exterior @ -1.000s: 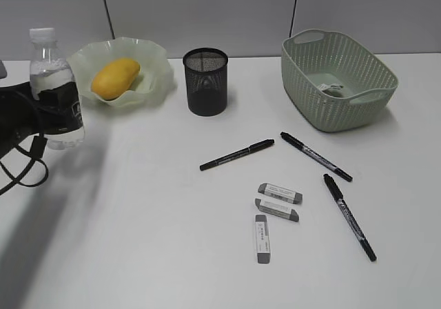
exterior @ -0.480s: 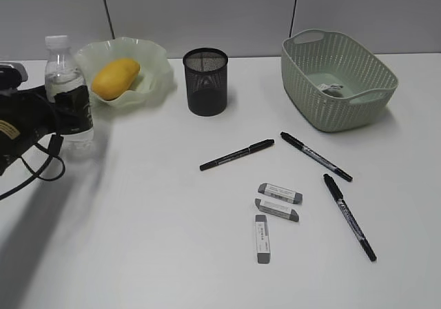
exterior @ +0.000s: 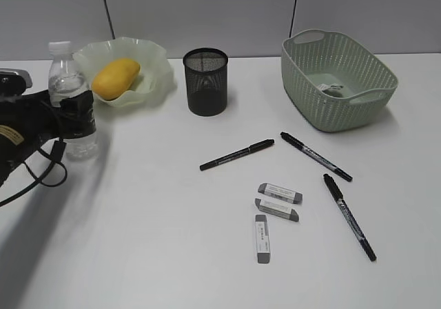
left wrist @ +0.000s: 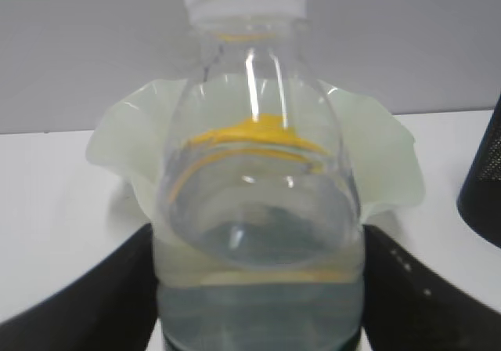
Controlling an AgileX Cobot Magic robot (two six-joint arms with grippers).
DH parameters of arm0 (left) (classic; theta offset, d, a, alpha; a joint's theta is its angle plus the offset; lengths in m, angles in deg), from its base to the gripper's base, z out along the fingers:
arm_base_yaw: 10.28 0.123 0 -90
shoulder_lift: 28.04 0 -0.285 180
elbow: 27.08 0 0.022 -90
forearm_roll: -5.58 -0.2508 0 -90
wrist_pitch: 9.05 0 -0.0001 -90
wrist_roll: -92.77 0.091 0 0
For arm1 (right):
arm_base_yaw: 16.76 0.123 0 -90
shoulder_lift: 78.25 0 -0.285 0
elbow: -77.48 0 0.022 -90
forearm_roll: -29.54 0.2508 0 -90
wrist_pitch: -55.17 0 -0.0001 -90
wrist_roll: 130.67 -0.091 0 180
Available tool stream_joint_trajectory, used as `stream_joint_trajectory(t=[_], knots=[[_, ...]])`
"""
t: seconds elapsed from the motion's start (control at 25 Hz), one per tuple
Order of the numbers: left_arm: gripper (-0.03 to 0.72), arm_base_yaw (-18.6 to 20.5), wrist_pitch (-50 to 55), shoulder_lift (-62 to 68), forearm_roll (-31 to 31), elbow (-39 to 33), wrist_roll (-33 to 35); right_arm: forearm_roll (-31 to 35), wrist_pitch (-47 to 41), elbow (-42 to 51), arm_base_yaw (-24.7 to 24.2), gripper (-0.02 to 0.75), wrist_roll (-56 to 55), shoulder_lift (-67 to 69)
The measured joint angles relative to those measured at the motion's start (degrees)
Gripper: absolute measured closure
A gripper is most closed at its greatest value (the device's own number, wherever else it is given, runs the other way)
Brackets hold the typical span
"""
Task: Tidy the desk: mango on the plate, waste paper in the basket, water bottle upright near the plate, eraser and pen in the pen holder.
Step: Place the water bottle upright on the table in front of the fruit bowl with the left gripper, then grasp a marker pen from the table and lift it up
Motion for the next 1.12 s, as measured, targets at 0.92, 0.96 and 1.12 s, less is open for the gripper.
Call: stream_joint_trajectory(t=[0.92, 0.96, 1.12], knots=[[0.097, 0.74, 3.97, -24.12, -1.46, -25.36, 2.14, 0.00, 0.00, 0.00, 0.00, 0.281, 0.00, 0.00], [0.097, 0.74, 6.88, -26.24, -1.46, -25.61, 2.14, 0.00, 0.00, 0.00, 0.00, 0.281, 0.00, 0.00], [0.097, 0.74, 20.75, -37.12, -0.96, -25.76, 2.14, 0.00, 0.00, 0.00, 0.00, 0.281, 0.00, 0.00]])
